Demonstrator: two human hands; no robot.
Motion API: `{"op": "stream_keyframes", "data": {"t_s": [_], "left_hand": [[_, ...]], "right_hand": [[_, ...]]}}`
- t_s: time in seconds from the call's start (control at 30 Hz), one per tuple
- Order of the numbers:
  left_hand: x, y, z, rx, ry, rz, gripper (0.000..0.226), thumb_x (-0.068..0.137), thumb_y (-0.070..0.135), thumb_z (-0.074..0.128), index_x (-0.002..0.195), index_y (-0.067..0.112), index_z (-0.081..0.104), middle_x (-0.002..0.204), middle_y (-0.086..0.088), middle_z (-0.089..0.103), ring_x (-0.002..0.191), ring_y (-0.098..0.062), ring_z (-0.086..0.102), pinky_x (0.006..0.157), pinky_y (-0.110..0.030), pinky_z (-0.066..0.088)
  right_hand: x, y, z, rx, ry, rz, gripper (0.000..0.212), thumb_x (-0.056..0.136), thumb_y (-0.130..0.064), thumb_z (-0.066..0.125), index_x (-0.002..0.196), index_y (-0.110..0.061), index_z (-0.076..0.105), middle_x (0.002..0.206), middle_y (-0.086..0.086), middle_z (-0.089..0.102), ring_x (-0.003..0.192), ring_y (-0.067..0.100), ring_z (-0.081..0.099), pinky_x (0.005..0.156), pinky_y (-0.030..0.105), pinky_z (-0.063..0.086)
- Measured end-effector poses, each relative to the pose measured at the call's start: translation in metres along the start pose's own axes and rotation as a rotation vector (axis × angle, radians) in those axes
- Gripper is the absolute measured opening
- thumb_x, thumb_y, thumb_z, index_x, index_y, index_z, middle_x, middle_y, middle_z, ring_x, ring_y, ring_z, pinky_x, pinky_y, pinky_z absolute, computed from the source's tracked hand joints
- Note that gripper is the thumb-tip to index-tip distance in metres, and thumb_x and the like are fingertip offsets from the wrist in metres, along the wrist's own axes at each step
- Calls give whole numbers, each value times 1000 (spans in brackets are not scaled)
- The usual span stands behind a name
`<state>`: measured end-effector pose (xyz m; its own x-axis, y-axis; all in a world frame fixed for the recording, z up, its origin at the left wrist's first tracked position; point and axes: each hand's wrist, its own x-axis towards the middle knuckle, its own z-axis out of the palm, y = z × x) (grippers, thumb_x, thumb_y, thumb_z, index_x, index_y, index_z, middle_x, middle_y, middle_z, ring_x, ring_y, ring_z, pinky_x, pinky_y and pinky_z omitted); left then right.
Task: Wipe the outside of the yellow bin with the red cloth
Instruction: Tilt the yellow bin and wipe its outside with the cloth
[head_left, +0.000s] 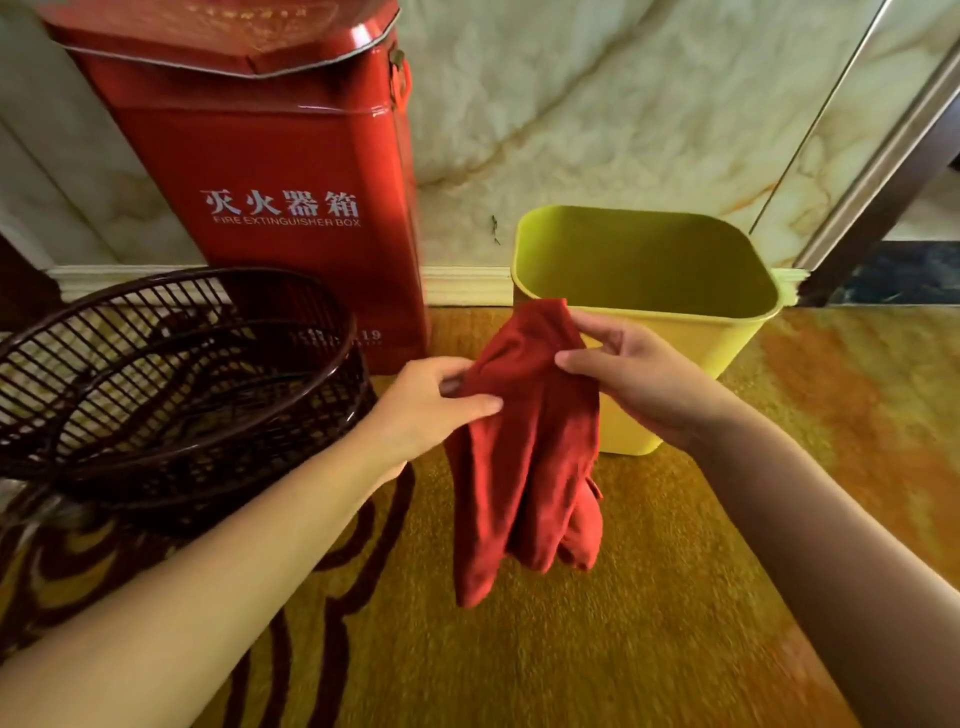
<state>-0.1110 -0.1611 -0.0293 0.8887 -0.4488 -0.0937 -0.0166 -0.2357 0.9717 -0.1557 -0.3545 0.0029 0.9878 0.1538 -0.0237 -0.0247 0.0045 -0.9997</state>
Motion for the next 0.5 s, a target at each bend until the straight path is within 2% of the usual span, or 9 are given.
{"op": "stream_keyframes", "data": {"t_s": [0.07,0.13,0.23,0.3,0.37,0.43,0.5], "left_hand": [[3,1,-4,-46,-63,-51,20,71,9,69,81,26,70,74,10,74,77,-7,68,79,-27,52],[4,3,-6,-109,-162,-95,18,73,12,67,84,26,70,77,9,74,79,-9,68,76,-26,52],[9,11,-2,-250,-215,-139,20,76,8,62,92,21,66,76,9,74,76,-6,68,64,-21,54],[11,17,5,-317,-204,-161,24,76,3,60,95,17,64,74,6,74,71,-7,69,59,-20,55],[13,22,10,-369,-203,-177,31,73,2,61,102,13,62,77,2,73,70,-9,69,62,-22,57],[14,26,12,-428,-258,-164,39,66,4,63,103,14,61,80,0,72,70,-10,68,60,-22,56],[16,29,12,-462,-353,-163,44,62,4,65,103,21,63,82,2,73,74,-10,69,63,-22,55]], "right_hand": [[-3,1,-15,-164,155,-3,42,85,-3,55,117,-31,57,92,12,67,84,12,59,88,26,47],[-6,3,-25,-272,222,2,38,85,-8,59,112,-34,60,83,14,63,80,17,52,86,30,41],[-7,12,-26,-305,354,-32,28,83,-11,62,107,-24,65,76,9,68,76,10,60,78,25,45],[-10,21,-23,-367,519,-65,38,80,-17,66,117,-21,59,92,-1,70,88,5,64,83,23,46],[-19,34,-19,-408,619,-111,64,74,-27,73,131,-31,44,123,-5,58,116,5,52,97,23,39],[-32,49,-11,-284,525,-136,84,66,-36,77,136,-39,31,143,-8,41,130,3,39,106,25,32],[-39,63,-4,21,290,-89,91,58,-43,80,135,-37,34,143,-6,44,129,4,42,107,27,36]]}}
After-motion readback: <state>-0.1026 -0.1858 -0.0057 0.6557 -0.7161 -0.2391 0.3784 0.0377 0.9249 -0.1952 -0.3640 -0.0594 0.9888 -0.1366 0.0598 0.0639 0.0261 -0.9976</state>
